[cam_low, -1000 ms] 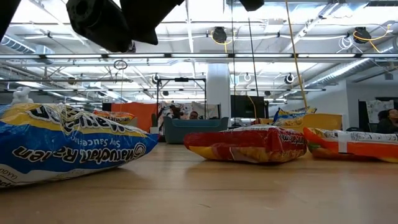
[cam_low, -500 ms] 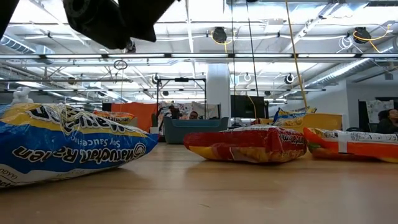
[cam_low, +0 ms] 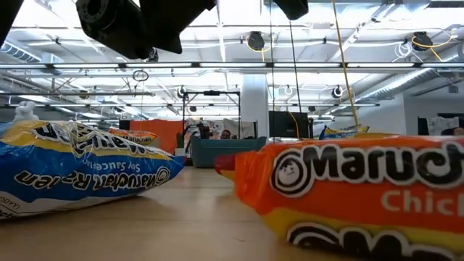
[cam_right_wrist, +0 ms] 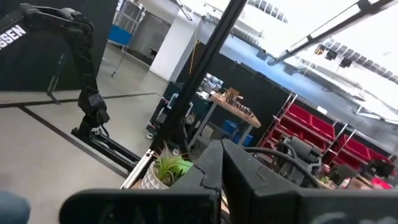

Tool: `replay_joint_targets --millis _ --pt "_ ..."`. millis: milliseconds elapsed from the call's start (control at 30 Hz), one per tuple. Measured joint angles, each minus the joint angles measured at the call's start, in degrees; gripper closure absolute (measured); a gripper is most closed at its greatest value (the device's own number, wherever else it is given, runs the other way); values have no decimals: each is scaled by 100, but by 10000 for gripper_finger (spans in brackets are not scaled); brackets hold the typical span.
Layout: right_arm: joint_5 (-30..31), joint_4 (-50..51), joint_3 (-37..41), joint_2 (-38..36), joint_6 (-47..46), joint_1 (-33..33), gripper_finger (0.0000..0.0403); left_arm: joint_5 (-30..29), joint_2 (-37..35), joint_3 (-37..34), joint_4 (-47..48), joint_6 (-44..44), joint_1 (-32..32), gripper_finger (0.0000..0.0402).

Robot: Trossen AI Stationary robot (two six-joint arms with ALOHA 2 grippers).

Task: Sort Maruchan noodles
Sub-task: Put the bottom orange noodle pack into the gray bin

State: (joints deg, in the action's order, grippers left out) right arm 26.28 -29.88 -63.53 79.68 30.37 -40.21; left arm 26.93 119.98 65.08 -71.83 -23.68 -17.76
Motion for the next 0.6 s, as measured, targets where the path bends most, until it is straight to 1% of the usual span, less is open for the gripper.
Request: replay_joint_targets --millis 167,300,433,533,600 --pt "556 222 -1 0 -103 2 403 3 0 0 76 -203 -34 117" --pt "857 618 -2 -7 -725 2 403 -1 0 -2 368 -236 -146 117" --pt "987 1140 -2 -9 -1779 24 403 -183 0 -4 576 -216 -269 117" --pt "1117 1675 -4 -11 -2920 26 403 -285 0 -4 757 -210 -334 117" --pt "1102 2229 -7 -13 -3723 -10 403 -310 0 -5 891 -217 -380 117"
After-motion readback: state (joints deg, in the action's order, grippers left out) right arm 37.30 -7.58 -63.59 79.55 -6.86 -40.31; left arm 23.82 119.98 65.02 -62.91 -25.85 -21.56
